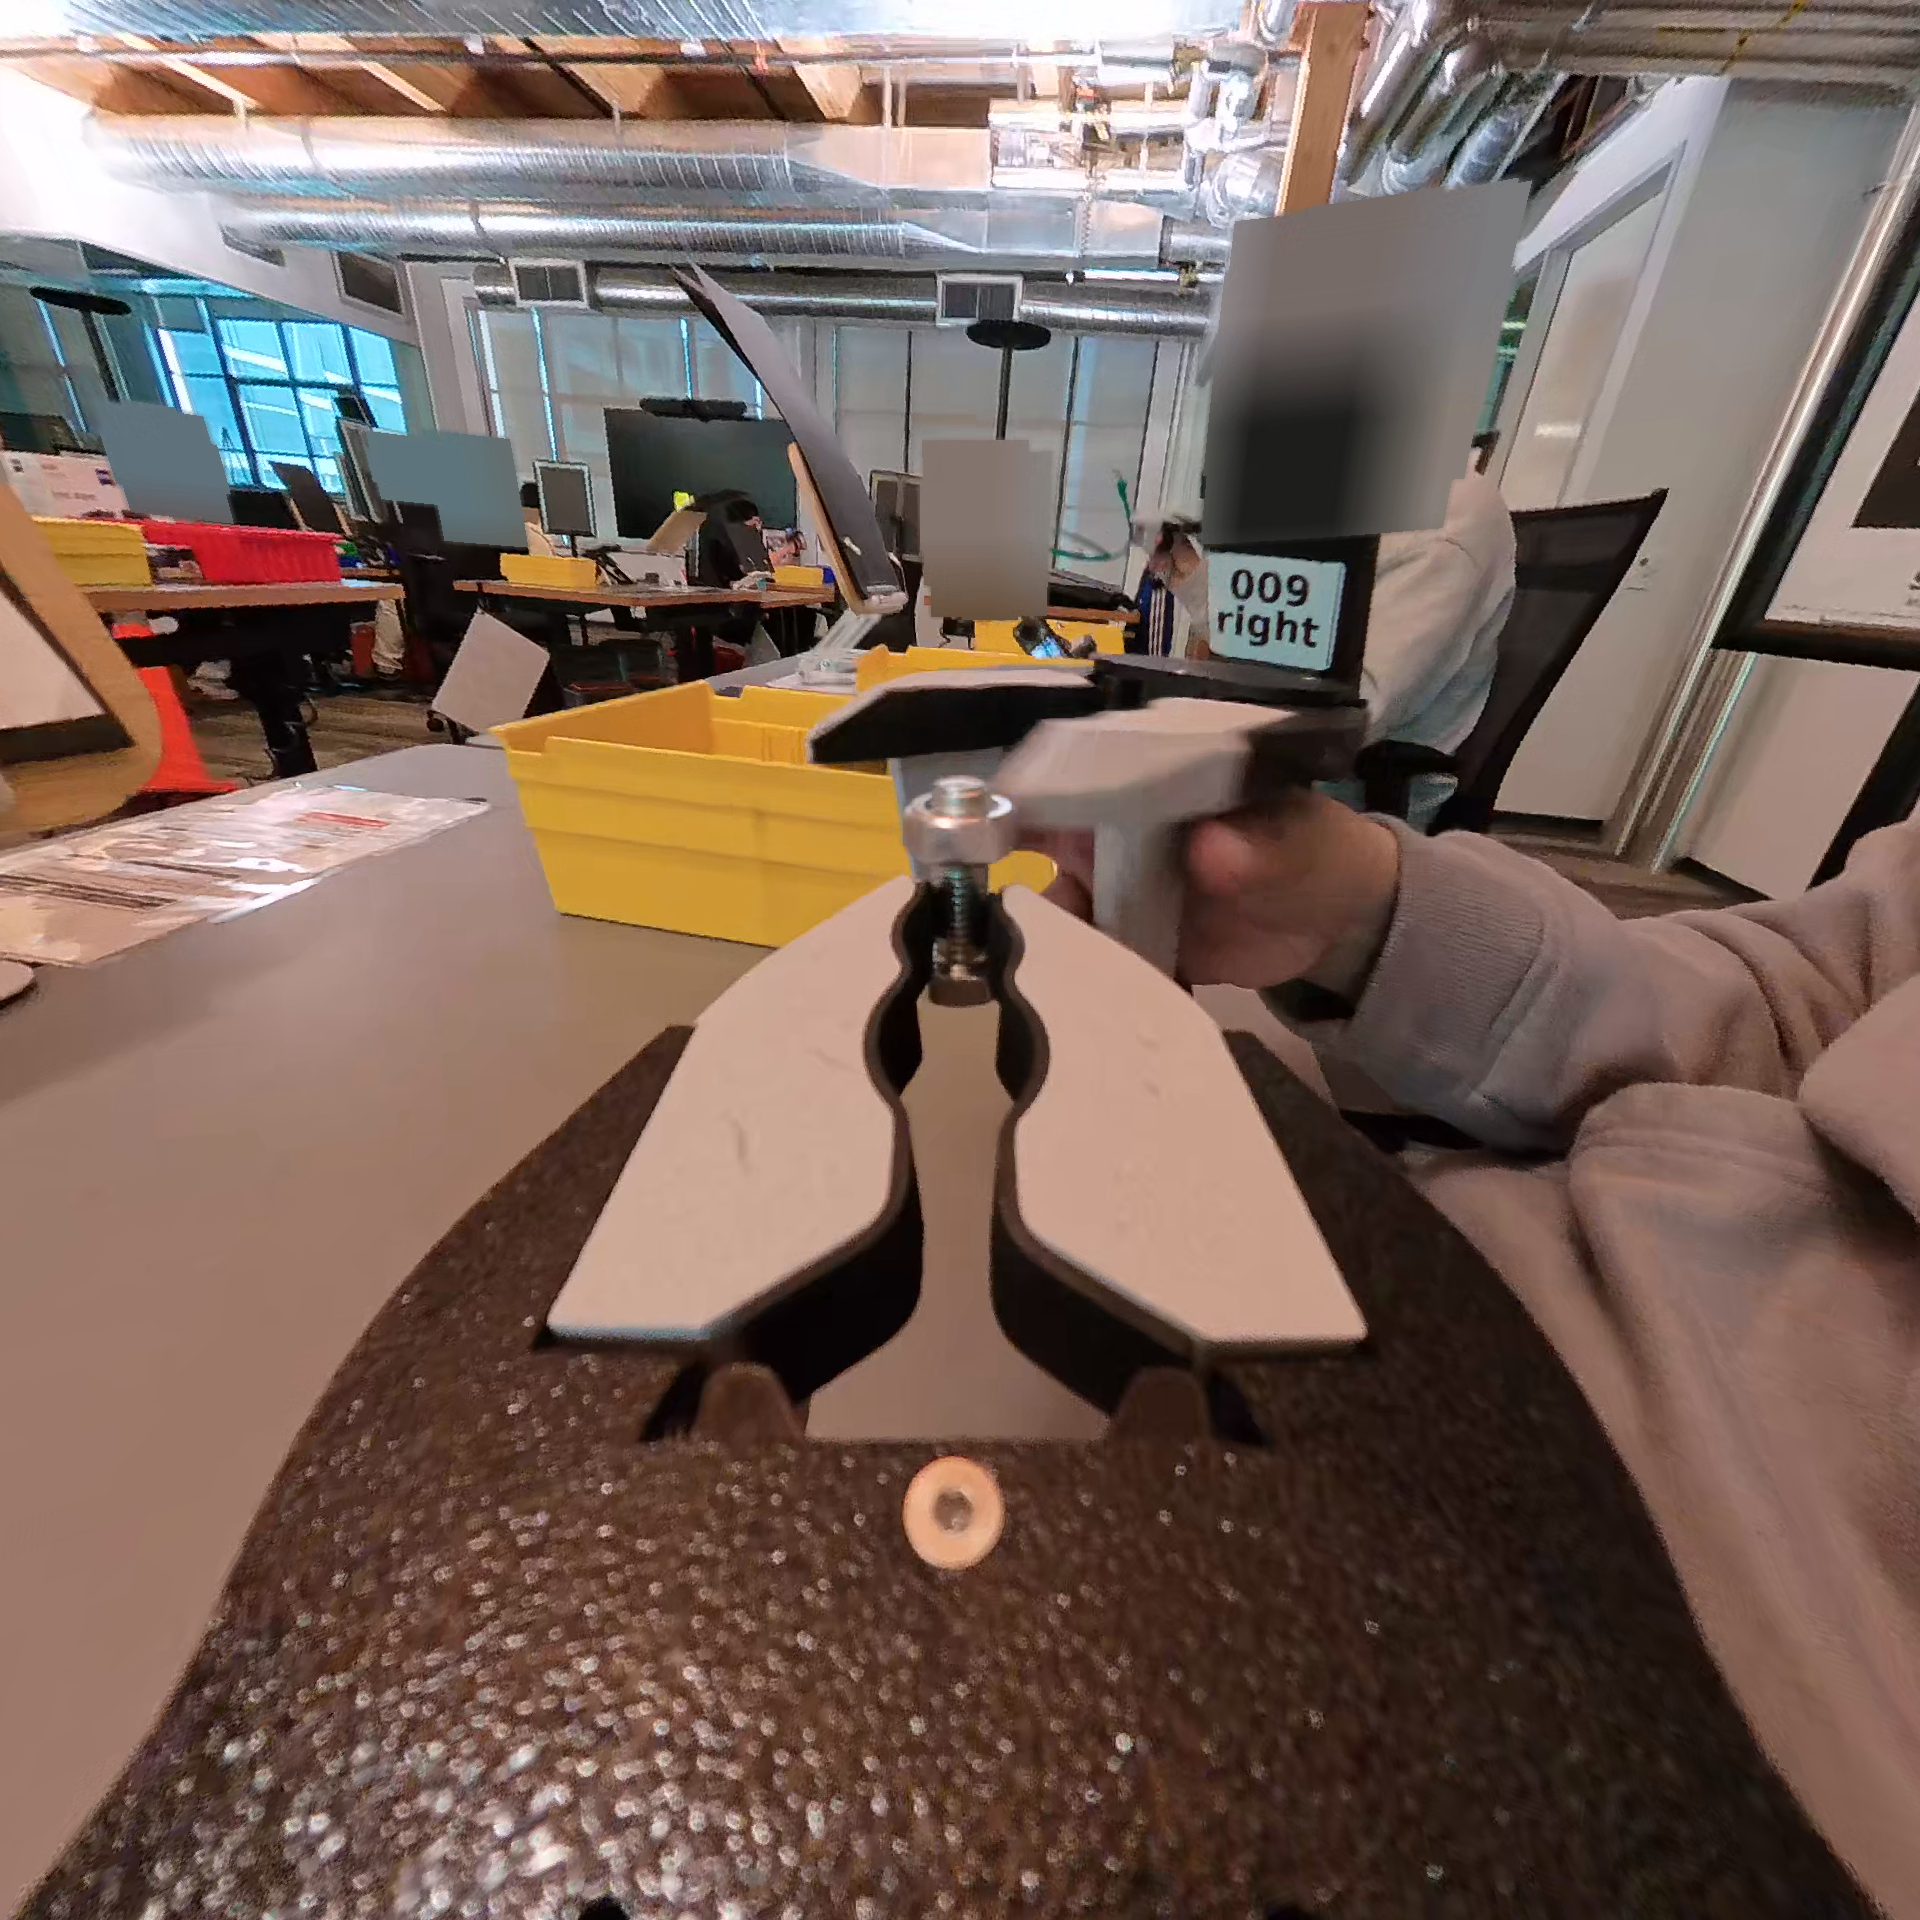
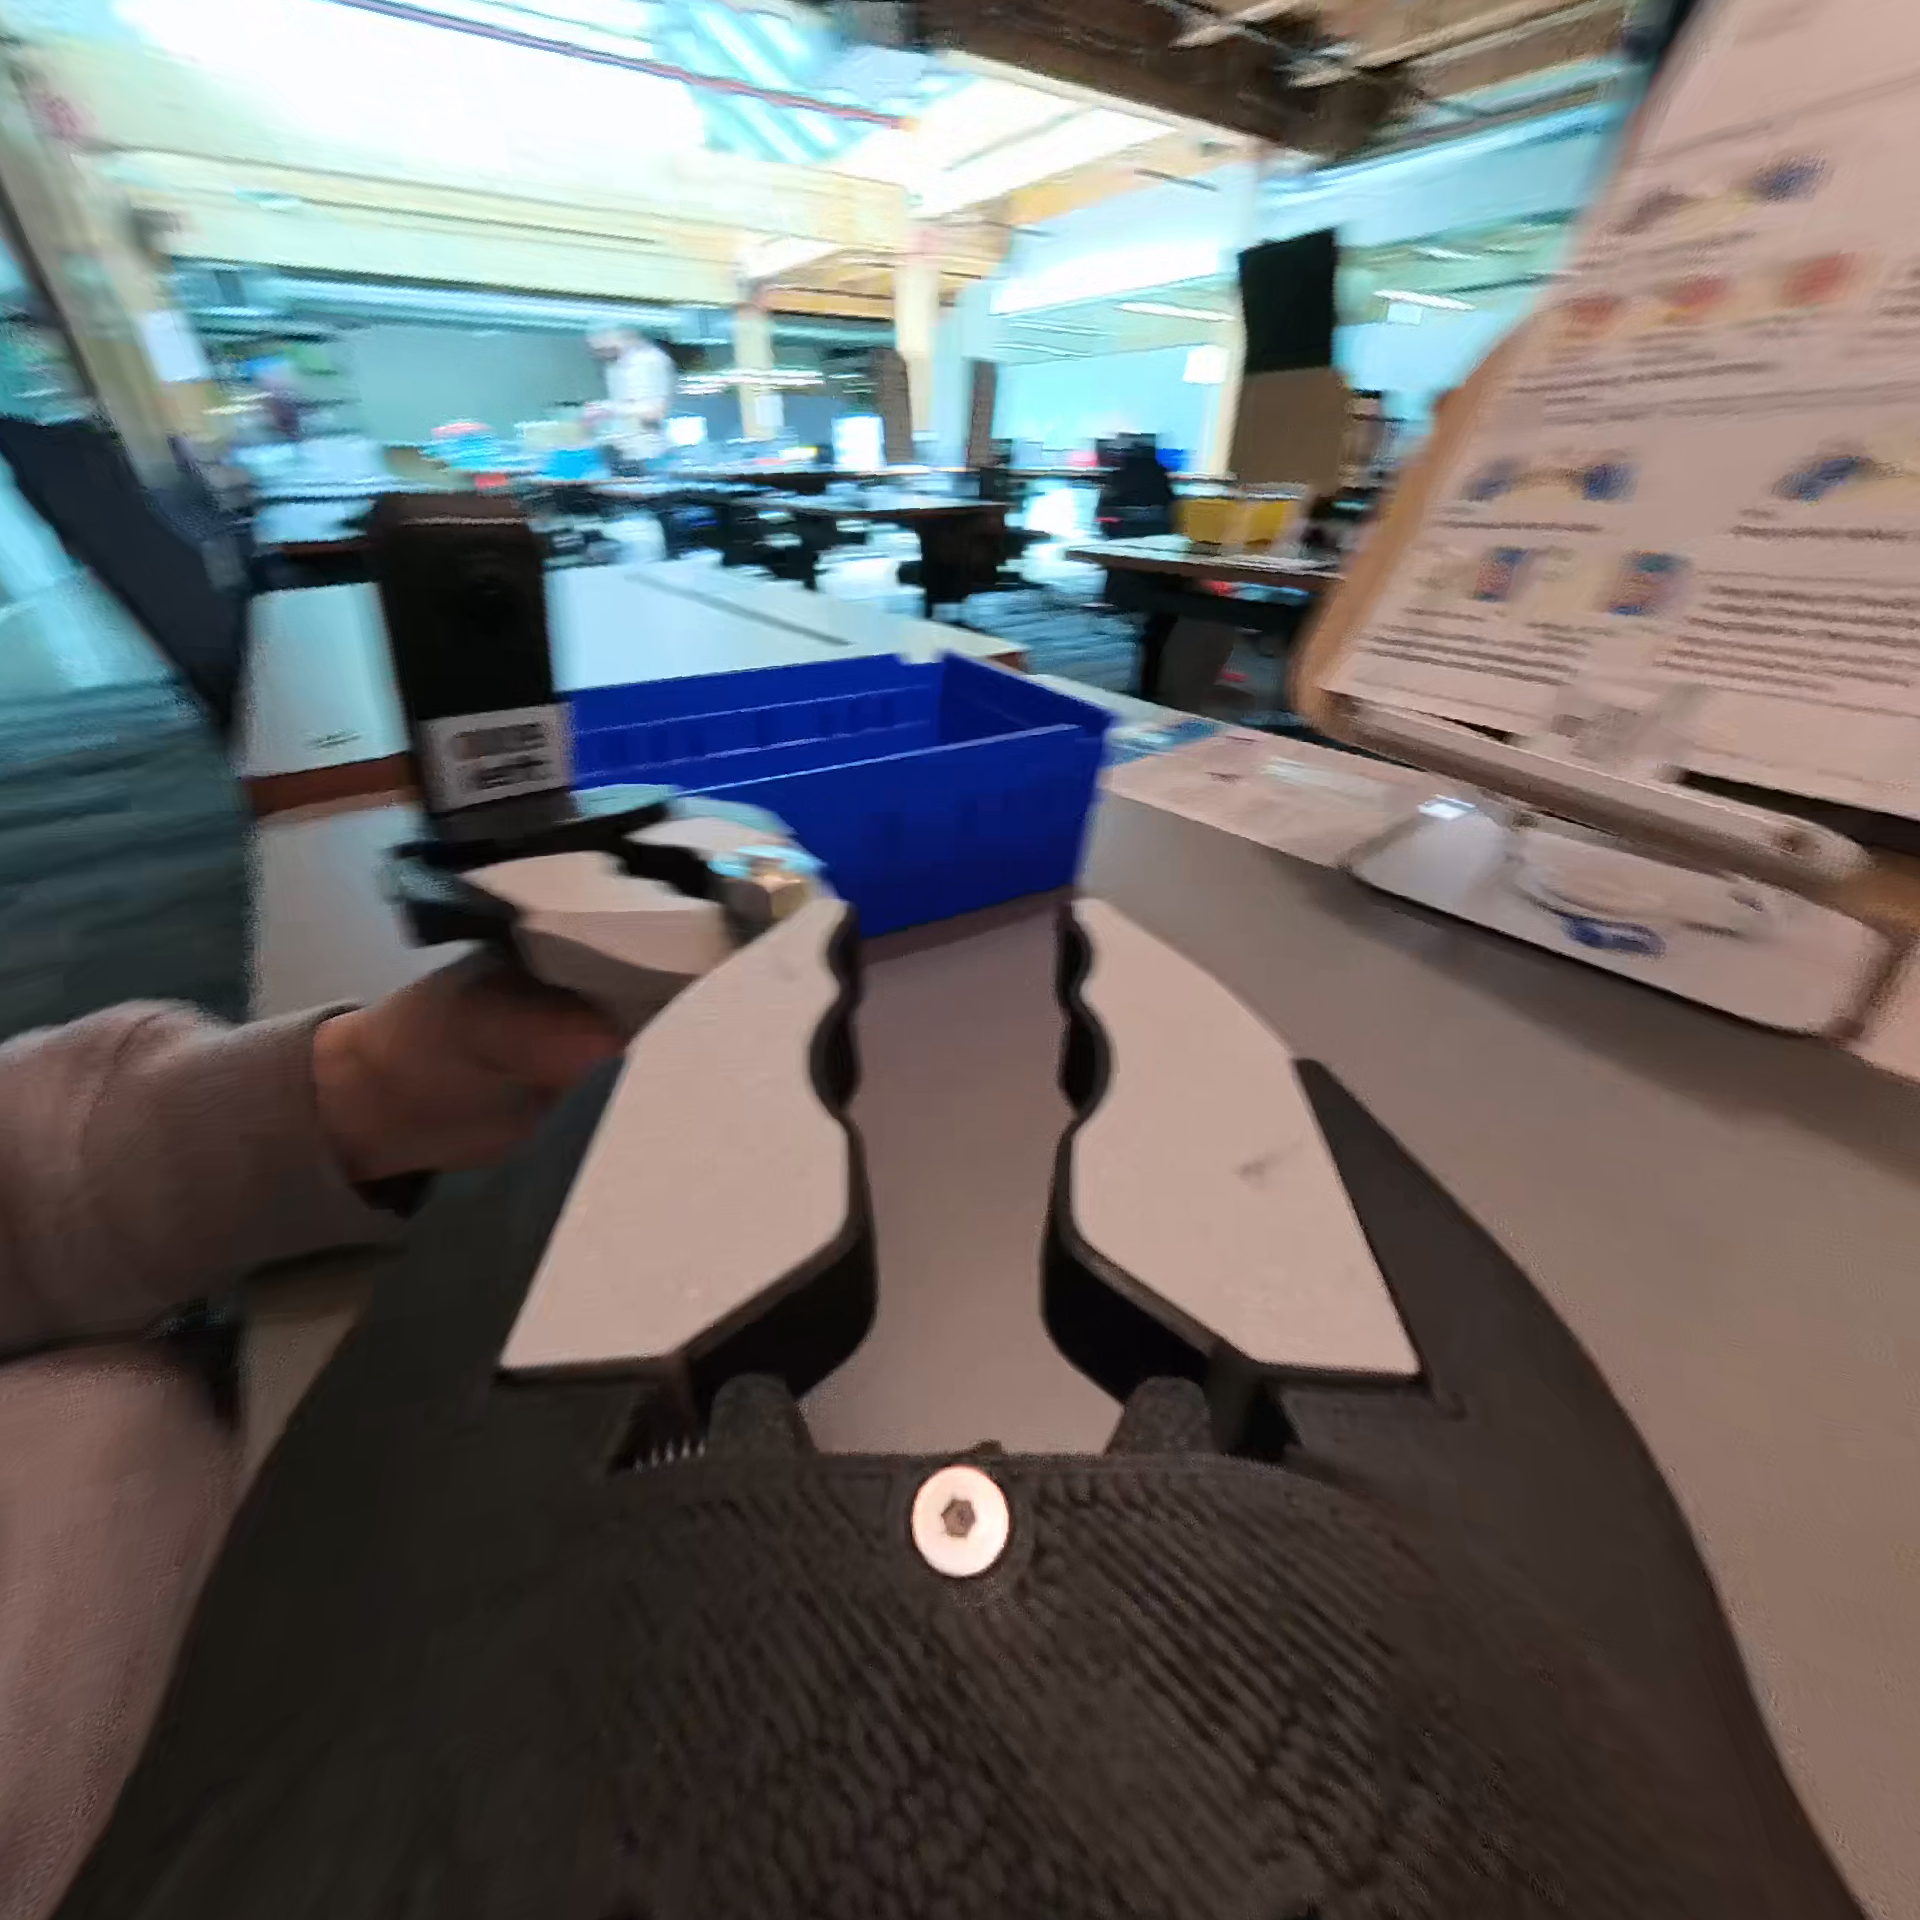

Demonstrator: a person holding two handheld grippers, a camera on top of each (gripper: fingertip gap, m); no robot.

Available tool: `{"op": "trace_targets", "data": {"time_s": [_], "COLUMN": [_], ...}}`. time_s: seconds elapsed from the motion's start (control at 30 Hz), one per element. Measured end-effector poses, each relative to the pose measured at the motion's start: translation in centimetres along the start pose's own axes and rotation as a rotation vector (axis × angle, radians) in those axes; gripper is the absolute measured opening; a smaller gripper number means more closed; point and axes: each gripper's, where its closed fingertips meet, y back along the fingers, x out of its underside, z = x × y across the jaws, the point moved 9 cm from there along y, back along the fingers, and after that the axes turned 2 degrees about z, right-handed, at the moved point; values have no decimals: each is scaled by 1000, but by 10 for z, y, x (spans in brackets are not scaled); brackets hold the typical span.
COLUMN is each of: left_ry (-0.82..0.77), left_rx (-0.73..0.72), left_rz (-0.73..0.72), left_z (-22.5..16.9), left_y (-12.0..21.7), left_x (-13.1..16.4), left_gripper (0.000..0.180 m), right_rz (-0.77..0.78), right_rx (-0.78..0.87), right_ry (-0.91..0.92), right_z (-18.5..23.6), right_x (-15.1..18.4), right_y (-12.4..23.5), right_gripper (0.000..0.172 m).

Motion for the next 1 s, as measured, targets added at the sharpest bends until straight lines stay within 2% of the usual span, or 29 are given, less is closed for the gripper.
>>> {"op": "trace_targets", "data": {"time_s": [0.03, 0.07, 0.17, 0.23, 0.3, 0.4, 0.53, 0.57, 0.6, 0.7, 0.8, 0.93, 1.0], "left_ry": [-2, -1, -31, -34, -31, -37, -23, -19, -12, -14, -5, -30, -38], "left_rx": [3, -8, -46, -48, -41, -40, -48, -36, -33, -51, -53, -56, -63], "left_rz": [-22, -25, 26, 25, 21, 19, -30, -56, -75, -34, -21, -7, -17], "left_z": [0, 1, 0, -3, -5, -8, -6, -5, -5, -3, -4, -8, -10], "left_y": [3, 5, 2, -2, -5, -6, -2, 0, 2, -1, -6, -9, -7], "left_x": [-2, -3, -2, -1, 1, 0, -5, -6, -6, -3, 1, -1, -4], "left_gripper": [8, 8, 8, 8, 8, 8, 8, 8, 8, 8, 8, 8, 9], "right_rz": [-19, -40, -94, -133, -77, -44, -55, -40, -46, -90, -104, -68, -60], "right_rx": [78, 72, -146, -179, -210, -159, -71, -5, 42, -93, -178, -155, -92], "right_ry": [-17, -18, -77, -46, 7, 59, -9, -25, -24, -87, -42, 13, 3], "right_z": [-11, -16, -5, 7, 18, 24, 7, -2, -10, -8, 11, 23, 16], "right_x": [0, 1, -5, -9, -7, -4, -4, -3, -2, -5, -8, -4, -1], "right_y": [5, 9, 11, 6, -3, -10, -5, -1, 4, 10, 3, -11, -13], "right_gripper": [49, 47, 45, 46, 49, 46, 51, 38, 46, 50, 52, 51, 47]}}
